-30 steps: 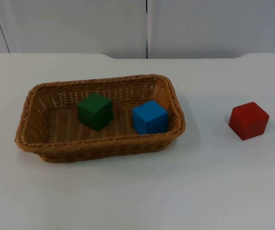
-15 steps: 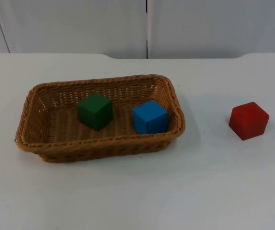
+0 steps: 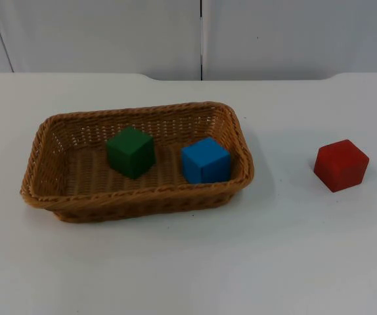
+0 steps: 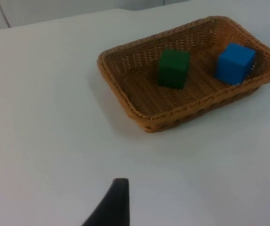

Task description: Pick up one cube with each hand and place exactly two cubes into the same basket, leaving the remaining cube outside.

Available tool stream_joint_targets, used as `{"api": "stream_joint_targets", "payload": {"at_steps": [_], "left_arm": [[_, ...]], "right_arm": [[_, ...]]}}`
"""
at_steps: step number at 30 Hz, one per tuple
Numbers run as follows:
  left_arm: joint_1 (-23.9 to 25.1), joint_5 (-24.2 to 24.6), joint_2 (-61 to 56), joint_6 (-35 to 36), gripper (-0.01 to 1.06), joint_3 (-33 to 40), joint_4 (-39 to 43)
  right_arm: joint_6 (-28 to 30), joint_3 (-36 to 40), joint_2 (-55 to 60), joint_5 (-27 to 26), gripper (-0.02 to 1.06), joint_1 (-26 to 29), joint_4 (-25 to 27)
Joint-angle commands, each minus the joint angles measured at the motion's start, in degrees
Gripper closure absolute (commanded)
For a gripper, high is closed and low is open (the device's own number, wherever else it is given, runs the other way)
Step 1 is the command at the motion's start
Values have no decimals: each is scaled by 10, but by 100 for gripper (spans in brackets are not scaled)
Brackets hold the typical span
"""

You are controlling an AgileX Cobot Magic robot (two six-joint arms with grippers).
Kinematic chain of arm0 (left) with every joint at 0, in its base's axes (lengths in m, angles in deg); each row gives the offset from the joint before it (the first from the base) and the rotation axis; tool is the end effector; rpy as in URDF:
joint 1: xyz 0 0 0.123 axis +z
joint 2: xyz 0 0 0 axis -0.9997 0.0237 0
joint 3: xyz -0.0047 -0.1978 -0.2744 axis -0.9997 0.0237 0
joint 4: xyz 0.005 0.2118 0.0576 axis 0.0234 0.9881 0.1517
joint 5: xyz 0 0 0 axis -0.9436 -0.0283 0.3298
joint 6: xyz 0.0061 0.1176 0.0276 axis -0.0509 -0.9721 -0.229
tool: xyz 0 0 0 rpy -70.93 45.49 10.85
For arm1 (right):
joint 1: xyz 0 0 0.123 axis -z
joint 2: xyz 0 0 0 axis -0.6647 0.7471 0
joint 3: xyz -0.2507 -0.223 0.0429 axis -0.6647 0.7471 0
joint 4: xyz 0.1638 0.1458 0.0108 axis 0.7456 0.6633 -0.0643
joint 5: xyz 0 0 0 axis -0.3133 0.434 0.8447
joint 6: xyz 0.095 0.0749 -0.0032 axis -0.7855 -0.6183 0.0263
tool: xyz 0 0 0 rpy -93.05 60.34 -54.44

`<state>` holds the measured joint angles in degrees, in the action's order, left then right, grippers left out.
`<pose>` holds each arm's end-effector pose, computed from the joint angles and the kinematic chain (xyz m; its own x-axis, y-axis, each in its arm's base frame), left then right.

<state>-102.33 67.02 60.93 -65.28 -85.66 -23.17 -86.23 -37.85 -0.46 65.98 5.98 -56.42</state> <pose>-0.0617 0.0080 0.2454 -0.4626 0.1281 -0.8773 0.2917 0.9564 -0.0141 -0.0528 -0.0345 0.2521 -0.3680 -0.2729 -0.8889 -0.6014 0.7989 0.0037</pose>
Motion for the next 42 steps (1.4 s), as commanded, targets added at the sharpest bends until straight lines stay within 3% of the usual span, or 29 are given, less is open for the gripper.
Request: {"api": "stream_joint_targets", "payload": {"at_steps": [1, 16, 29, 42], "left_arm": [[18, -6, -2, 3, 0, 3, 2], [126, -6, -2, 3, 0, 3, 2], [132, -6, -2, 3, 0, 3, 2], [132, -6, -2, 3, 0, 3, 2]], "right_arm": [[-2, 4, -3, -1, -1, 0, 2], [-2, 4, -3, -1, -1, 0, 2], [-2, 4, -3, -1, -1, 2, 2], [-2, 4, -3, -1, -1, 101, 2]]}}
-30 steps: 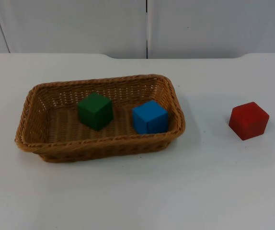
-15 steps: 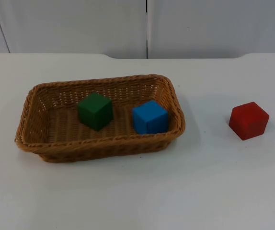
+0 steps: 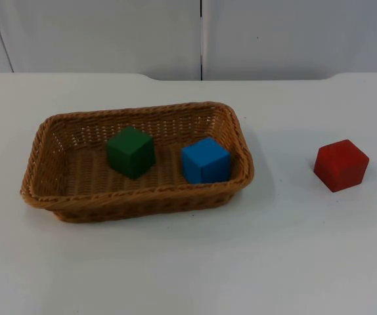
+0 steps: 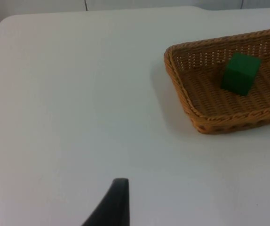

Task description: Pick up one cube with each hand and place exactly two cubes into the same basket, leaving the remaining cube outside.

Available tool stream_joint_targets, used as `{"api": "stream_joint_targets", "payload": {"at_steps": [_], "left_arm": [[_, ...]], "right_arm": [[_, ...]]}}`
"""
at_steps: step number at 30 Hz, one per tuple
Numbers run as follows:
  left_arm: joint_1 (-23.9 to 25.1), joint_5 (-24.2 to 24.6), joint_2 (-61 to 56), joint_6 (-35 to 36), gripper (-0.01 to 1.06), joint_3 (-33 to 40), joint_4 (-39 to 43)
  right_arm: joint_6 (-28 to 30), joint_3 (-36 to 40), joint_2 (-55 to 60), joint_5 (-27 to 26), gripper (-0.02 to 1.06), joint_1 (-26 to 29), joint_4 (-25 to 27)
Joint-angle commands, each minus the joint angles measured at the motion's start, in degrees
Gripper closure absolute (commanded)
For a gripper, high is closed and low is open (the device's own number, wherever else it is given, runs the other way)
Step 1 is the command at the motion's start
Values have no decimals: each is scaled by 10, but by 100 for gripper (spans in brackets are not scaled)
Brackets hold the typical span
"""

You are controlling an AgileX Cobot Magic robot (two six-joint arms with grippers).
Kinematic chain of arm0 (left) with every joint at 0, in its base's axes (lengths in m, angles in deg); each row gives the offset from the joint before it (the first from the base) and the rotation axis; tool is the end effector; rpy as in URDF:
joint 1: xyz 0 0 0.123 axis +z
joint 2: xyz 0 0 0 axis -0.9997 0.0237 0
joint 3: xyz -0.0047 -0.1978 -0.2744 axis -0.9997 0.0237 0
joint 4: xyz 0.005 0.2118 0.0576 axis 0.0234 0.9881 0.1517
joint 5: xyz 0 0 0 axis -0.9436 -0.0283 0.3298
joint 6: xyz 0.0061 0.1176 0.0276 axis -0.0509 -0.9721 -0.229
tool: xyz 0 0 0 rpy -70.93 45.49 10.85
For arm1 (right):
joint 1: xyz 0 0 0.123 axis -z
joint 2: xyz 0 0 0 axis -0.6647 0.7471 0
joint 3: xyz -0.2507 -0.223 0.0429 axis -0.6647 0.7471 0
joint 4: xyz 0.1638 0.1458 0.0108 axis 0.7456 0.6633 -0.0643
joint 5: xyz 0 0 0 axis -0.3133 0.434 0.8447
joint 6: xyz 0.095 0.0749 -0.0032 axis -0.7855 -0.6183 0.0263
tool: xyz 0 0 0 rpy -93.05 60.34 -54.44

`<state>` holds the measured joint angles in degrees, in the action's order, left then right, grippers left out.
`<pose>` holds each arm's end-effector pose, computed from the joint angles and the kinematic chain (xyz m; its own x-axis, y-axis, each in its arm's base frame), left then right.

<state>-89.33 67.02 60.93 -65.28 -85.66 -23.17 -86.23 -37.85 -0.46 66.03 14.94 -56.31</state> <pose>-0.0619 -0.0061 0.2454 -0.4796 0.0208 -0.8773 0.0690 0.9975 -0.0141 -0.0576 -0.0257 0.2520 -0.4071 -0.2118 -0.8885 -0.4706 0.8823 0.0053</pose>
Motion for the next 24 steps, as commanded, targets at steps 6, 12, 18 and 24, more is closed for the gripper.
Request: {"api": "stream_joint_targets", "payload": {"at_steps": [6, 12, 18, 24], "left_arm": [[2, -6, -2, 3, 0, 3, 2], [2, -6, -2, 3, 0, 3, 2], [1, -6, -2, 2, 0, 3, 2], [1, -6, -2, 2, 0, 3, 2]], "right_arm": [[-2, 4, -3, -2, -1, 62, 1], [-2, 4, -3, -2, -1, 117, 1], [-2, 4, -3, -2, -1, 162, 1], [-2, 4, -3, -2, -1, 205, 1]]}}
